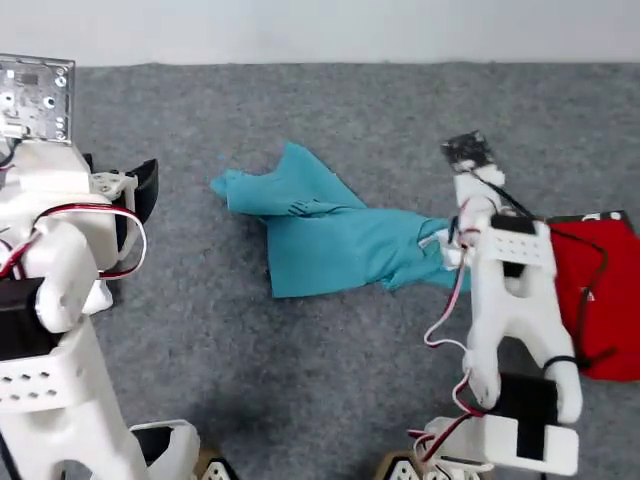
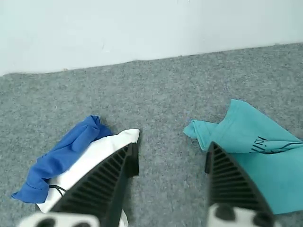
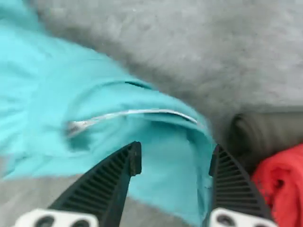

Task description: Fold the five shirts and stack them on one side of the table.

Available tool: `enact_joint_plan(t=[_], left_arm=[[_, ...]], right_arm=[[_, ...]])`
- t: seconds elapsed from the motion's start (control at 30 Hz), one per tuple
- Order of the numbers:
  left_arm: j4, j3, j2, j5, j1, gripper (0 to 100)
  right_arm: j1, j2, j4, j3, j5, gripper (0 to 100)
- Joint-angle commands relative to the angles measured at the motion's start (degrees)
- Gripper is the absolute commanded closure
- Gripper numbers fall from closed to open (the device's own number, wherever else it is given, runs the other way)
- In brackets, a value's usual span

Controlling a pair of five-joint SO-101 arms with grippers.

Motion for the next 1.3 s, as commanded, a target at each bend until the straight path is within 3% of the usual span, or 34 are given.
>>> enact_joint_plan(t=[0.0,0.1,0.17,0.3,0.47,0.7,0.97,1.27], left_arm=[[-0.70,-0.13,-0.88,0.62,-0.26,76],[-0.70,-0.13,-0.88,0.62,-0.26,76],[-0.70,-0.04,-0.79,0.62,-0.26,76],[-0.70,-0.04,-0.62,0.62,-0.26,76],[-0.70,-0.04,-0.62,0.62,-0.26,76],[-0.70,-0.04,-0.62,0.62,-0.26,76],[-0.70,-0.04,-0.62,0.62,-0.26,76],[-0.70,-0.04,-0.62,0.62,-0.26,76]], right_arm=[[-7.16,-2.59,21.93,-10.46,-0.44,75.8],[-15.34,-2.51,37.23,-16.97,4.13,75.8],[-21.05,-2.07,42.07,-19.60,6.07,75.8],[-31.96,-1.27,34.15,-20.04,2.46,75.8],[-39.52,8.22,23.08,-21.19,-2.11,75.8],[-44.88,29.58,25.27,-39.56,-4.57,75.7],[-45.41,48.31,34.51,-61.54,-4.66,75.7],[-45.41,54.73,36.62,-65.93,-4.40,77.2]])
